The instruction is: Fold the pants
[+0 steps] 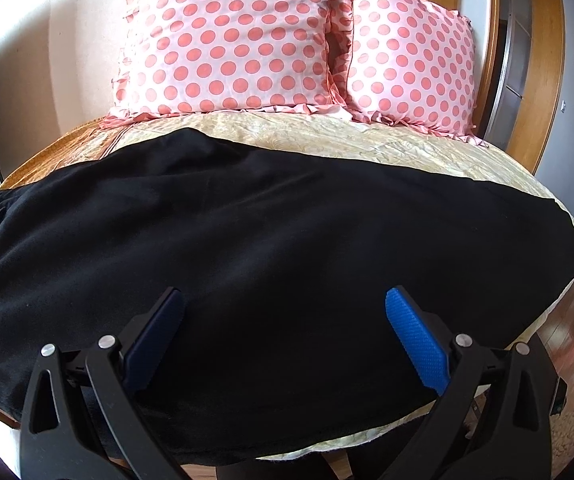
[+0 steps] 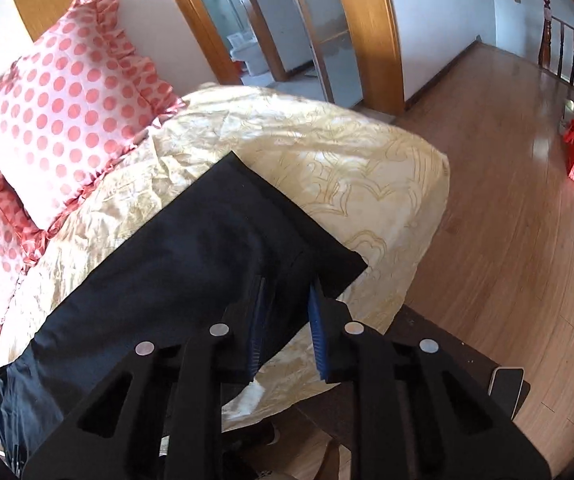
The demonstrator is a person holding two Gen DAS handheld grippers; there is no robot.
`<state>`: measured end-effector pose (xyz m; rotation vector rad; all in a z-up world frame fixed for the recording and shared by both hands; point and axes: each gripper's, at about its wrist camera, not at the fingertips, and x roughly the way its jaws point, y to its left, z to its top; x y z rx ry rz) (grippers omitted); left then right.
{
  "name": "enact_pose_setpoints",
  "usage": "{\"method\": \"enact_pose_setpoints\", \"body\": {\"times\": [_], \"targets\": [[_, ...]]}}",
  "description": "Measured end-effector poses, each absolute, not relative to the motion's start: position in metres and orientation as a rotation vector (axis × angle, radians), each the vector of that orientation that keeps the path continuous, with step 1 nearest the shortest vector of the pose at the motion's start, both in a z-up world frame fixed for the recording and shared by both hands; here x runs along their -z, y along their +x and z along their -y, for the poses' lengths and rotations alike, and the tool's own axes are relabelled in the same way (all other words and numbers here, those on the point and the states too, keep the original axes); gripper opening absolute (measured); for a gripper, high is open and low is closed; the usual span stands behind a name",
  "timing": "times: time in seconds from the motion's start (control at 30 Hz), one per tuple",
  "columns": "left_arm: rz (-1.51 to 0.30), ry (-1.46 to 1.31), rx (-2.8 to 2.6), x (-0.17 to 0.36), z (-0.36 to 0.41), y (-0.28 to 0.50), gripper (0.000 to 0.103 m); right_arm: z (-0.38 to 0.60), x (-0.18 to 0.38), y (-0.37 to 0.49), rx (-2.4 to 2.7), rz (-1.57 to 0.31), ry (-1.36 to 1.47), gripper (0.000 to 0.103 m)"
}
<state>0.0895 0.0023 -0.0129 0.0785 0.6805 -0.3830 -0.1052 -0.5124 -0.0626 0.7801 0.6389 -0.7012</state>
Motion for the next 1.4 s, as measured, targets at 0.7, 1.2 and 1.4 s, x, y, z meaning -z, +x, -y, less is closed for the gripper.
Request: {"method": "enact_pose_setpoints", "body": {"times": [0.7, 1.2, 1.4], "targets": [[-0.681, 0.105, 0.408, 0.010, 0.008, 0.085, 0.101, 0.527, 0.033, -0.076, 0.690, -0.530, 0.680, 0.006], [-0.704, 0.125, 0.431, 0.013, 0.016, 0.092, 0.101, 0.527, 0.023, -0.094, 0.796, -0.558, 0.602, 0.050], [-0.704, 0.131, 0.428, 0.012, 0.018, 0.091, 0.101, 0.541, 0.017, -0.019, 0.603, -0.637, 0.536, 0.050]]}}
